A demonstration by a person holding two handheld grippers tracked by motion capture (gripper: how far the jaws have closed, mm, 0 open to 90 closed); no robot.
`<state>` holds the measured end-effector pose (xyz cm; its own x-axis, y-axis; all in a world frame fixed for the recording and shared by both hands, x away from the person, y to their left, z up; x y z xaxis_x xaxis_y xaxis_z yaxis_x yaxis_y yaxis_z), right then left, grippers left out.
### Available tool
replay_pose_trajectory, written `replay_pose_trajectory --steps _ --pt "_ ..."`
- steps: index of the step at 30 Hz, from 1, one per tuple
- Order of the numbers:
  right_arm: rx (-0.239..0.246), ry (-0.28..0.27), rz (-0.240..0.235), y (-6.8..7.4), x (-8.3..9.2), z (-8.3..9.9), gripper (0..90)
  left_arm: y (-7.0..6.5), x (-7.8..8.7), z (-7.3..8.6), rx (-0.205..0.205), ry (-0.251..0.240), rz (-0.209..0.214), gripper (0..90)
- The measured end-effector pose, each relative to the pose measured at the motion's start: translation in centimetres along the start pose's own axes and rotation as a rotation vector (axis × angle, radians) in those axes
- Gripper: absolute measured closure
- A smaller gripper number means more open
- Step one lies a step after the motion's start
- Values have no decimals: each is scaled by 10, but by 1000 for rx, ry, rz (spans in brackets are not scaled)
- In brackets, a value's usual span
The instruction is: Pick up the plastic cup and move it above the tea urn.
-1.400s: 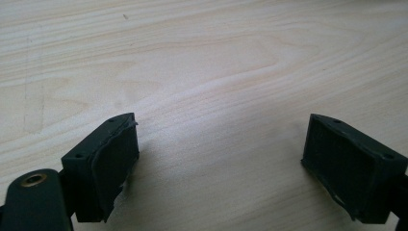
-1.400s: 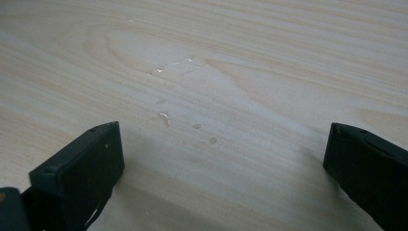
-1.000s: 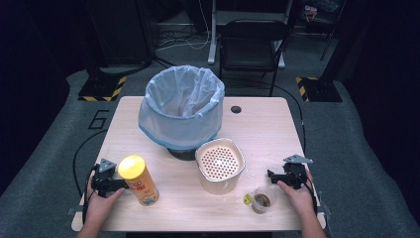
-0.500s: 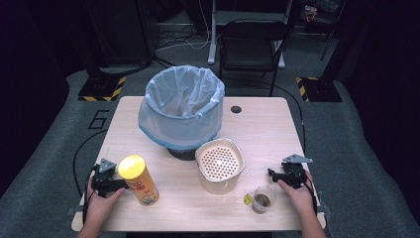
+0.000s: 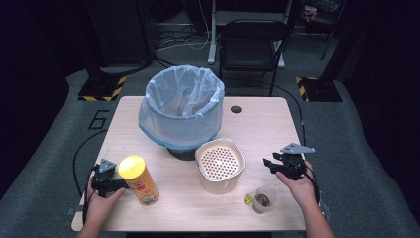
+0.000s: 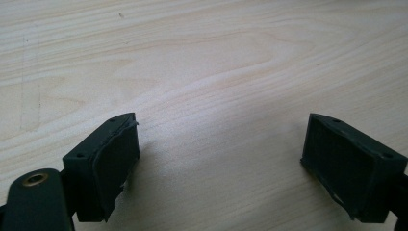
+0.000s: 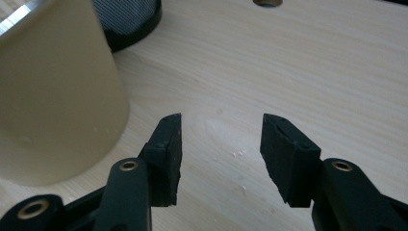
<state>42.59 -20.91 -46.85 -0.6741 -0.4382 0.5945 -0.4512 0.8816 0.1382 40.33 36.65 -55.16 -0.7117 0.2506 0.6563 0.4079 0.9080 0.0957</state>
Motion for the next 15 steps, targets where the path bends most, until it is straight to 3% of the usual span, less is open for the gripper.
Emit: replay_pose_trajectory --steps 4,15 --pt "-8 -3 -44 14 1 -13 535 0 0 0 1 1 1 126" --pt "43 -5 -155 51 6 -44 577 0 0 0 0 0 0 126"
Point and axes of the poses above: each handheld gripper's, and its own axes: x roughly backward along the jaws, z roughly out of its underside, y roughly to its left, the point moved 3 cm from there along -x, roughly forward along the jaws, and after that the axes turned 8 degrees about -x, right-handed, at the moved point
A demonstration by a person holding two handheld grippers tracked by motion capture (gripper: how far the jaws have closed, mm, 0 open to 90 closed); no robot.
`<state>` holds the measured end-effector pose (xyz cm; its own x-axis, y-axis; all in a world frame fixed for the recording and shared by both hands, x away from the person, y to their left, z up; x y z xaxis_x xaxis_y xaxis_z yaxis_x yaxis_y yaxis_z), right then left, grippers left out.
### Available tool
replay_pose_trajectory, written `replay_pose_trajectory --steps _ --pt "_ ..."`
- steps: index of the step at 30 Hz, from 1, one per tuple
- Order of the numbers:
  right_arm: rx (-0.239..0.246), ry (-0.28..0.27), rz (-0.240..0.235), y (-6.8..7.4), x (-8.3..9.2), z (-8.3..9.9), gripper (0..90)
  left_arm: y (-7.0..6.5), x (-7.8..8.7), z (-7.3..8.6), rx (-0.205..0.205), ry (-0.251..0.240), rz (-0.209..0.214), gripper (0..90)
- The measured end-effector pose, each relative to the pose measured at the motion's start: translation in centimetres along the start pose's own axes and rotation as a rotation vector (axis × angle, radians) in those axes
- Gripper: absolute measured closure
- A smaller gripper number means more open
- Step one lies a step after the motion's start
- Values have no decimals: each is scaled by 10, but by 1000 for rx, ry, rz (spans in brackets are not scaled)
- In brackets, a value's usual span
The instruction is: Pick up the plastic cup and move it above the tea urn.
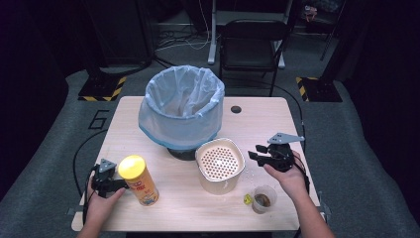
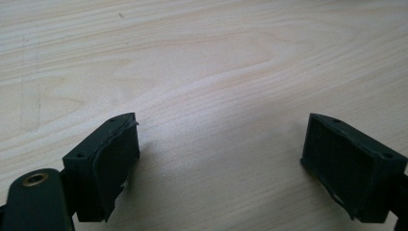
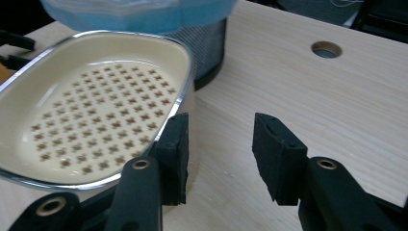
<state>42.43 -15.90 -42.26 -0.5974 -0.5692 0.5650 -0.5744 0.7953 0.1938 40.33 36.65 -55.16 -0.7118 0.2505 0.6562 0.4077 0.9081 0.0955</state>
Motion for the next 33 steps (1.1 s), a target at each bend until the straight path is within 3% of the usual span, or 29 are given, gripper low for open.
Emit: replay_pose_trajectory --steps 10,12,13,15,17,26,33 --pt "26 63 -58 21 -18 -2 627 0 0 0 0 0 0 125" --pt "36 78 -55 23 -20 -1 646 0 0 0 0 0 0 126" --pt "44 111 -46 26 -25 1 665 0 0 0 0 0 0 125" --pt "33 109 -35 27 -25 1 688 0 0 0 1 1 1 126" --pt "12 102 -43 27 -23 1 716 0 0 0 0 0 0 125" --pt "21 115 -52 33 -13 10 733 0 0 0 1 0 0 125" --pt "15 122 -65 43 4 31 720 0 0 0 3 3 2 125"
Point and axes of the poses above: each handheld gripper's, and its own axes: x roughly backward along the jaws, z roughly out of its underside, y roughly to its left, the point moved 3 cm from there along -x, roughly forward along the jaws, and after that the axes turned 8 degrees about -x, right-handed, at the moved point
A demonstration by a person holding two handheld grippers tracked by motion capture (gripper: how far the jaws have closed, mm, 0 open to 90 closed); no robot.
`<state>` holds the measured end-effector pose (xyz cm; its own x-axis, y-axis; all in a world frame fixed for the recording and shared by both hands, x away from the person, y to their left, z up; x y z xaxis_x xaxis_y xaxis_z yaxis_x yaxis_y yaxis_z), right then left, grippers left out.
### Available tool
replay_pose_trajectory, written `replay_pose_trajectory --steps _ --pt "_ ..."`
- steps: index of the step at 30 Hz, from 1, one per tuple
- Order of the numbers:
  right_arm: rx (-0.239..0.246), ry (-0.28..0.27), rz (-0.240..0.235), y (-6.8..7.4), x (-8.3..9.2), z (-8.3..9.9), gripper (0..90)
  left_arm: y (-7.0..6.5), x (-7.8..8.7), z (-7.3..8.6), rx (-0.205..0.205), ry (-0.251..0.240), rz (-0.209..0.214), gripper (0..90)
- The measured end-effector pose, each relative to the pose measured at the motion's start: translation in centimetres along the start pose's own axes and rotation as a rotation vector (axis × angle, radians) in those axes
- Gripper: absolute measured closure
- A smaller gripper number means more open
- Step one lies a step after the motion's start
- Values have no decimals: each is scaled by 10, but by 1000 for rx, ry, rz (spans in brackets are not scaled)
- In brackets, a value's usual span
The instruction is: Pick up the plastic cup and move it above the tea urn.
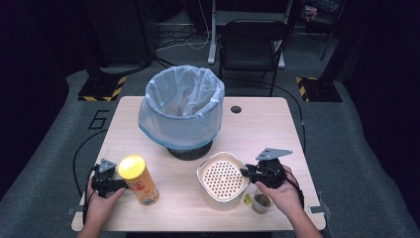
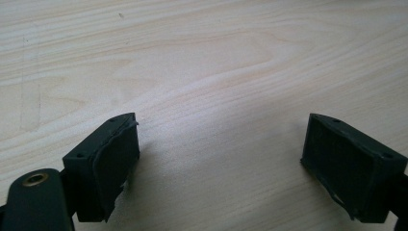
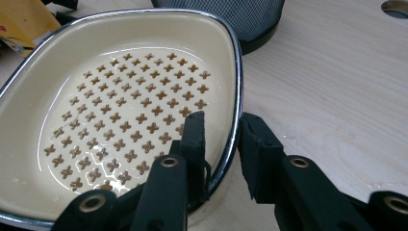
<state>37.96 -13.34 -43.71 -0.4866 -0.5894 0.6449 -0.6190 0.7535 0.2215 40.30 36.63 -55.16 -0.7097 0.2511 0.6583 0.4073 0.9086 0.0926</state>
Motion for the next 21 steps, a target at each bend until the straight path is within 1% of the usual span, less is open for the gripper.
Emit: replay_pose_trajectory --steps 2,3,4,7,8,9,10,11,12,13,14,15,17,18,20,21 --pt "-7 -4 -9 1 3 5 684 0 0 0 -1 0 0 125" --pt "-7 -4 -9 1 3 5 684 0 0 0 -1 0 0 125" --pt "-13 -28 -14 2 7 8 585 0 0 0 0 0 -1 126" --pt "-4 -88 -9 0 17 12 489 0 0 0 0 0 -2 126" --pt "1 -110 1 -2 21 13 440 0 0 0 0 0 -1 126" --pt "6 -120 3 -3 24 14 412 0 0 0 0 0 -1 126" --pt "15 -132 3 -5 27 16 406 0 0 0 1 -1 -1 126" --pt "7 -136 -4 -7 30 19 382 0 0 0 -1 3 -1 126" --pt "1 -152 -18 -10 33 22 352 0 0 0 0 1 -1 126" --pt "-14 -169 -26 -12 36 24 338 0 1 0 -1 9 2 126" --pt "-16 -171 -30 -13 39 27 335 0 0 0 1 -4 -2 126" --pt "-25 -172 -26 -14 42 29 324 0 0 0 1 -4 -2 126" --pt "-19 -189 -24 -17 47 32 302 0 1 0 -1 8 2 126" --pt "-18 -191 -21 -17 50 33 292 0 0 0 1 0 -2 126" --pt "-13 -185 -10 -17 53 37 273 0 0 0 1 -1 -2 126" --pt "-3 -174 -1 -17 53 40 257 0 1 0 -2 13 4 126"
Point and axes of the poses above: each handheld gripper's, and its own axes: x roughly backward along the jaws, z roughly out of its underside, y roughly to its left, the point moved 3 cm from there along -x, roughly forward along the jaws, and after that the axes turned 8 degrees about -x, right-handed, at the moved point
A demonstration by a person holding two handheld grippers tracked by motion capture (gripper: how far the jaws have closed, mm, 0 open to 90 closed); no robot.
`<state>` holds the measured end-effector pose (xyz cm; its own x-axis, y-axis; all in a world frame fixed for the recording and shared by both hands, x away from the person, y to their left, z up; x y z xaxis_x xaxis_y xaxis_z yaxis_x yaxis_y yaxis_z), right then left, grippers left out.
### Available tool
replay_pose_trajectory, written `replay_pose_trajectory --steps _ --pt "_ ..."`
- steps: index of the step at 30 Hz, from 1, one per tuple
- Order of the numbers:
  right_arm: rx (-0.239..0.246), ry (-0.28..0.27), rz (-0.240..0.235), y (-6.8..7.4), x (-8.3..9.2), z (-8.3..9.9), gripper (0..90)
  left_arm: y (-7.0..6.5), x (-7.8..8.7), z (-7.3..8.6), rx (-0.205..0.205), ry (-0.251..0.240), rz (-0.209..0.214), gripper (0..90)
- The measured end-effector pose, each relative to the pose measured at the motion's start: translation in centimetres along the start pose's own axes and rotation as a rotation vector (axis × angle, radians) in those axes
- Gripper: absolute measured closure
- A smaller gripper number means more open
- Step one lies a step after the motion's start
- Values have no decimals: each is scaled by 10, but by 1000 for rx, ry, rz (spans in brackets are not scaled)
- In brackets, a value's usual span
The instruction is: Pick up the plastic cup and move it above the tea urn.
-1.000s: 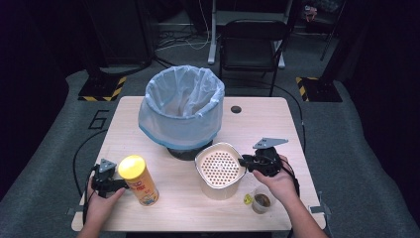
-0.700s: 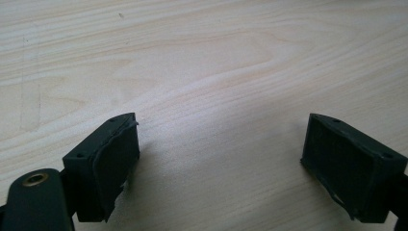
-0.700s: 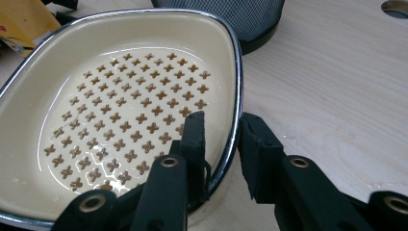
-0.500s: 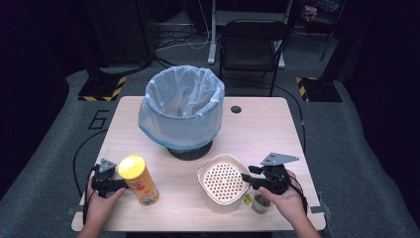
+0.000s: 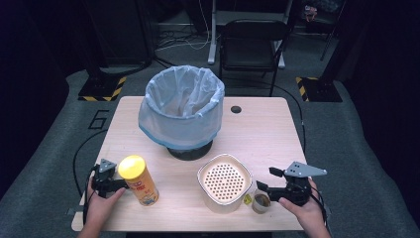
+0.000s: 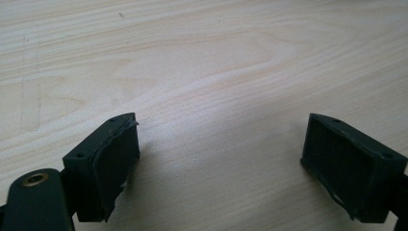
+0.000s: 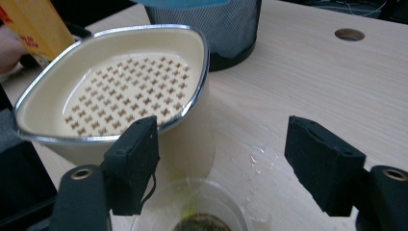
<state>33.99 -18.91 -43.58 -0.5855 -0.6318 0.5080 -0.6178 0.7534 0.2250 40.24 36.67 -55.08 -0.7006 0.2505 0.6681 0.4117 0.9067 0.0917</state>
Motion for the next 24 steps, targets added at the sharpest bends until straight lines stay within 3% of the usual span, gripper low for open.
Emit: replay_pose_trajectory --steps 1,10,24 --pt "10 9 3 1 0 3 242 0 -1 0 4 -18 -7 126" --pt "37 58 -8 11 -5 25 154 -1 -1 0 12 -10 -5 126" --pt "64 83 39 10 -16 52 179 -1 0 0 5 -10 -7 127"
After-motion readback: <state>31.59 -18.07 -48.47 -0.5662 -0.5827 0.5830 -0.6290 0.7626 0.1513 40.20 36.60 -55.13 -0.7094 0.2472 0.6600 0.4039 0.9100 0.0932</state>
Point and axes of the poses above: each handheld gripper's, and its own axes: x roughly backward along the jaws, z roughly out of its underside, y roughly to its left, the point moved 3 cm from there along -x, roughly forward along the jaws, and after that the axes turned 8 degrees about -x, right-handed, at the moved point
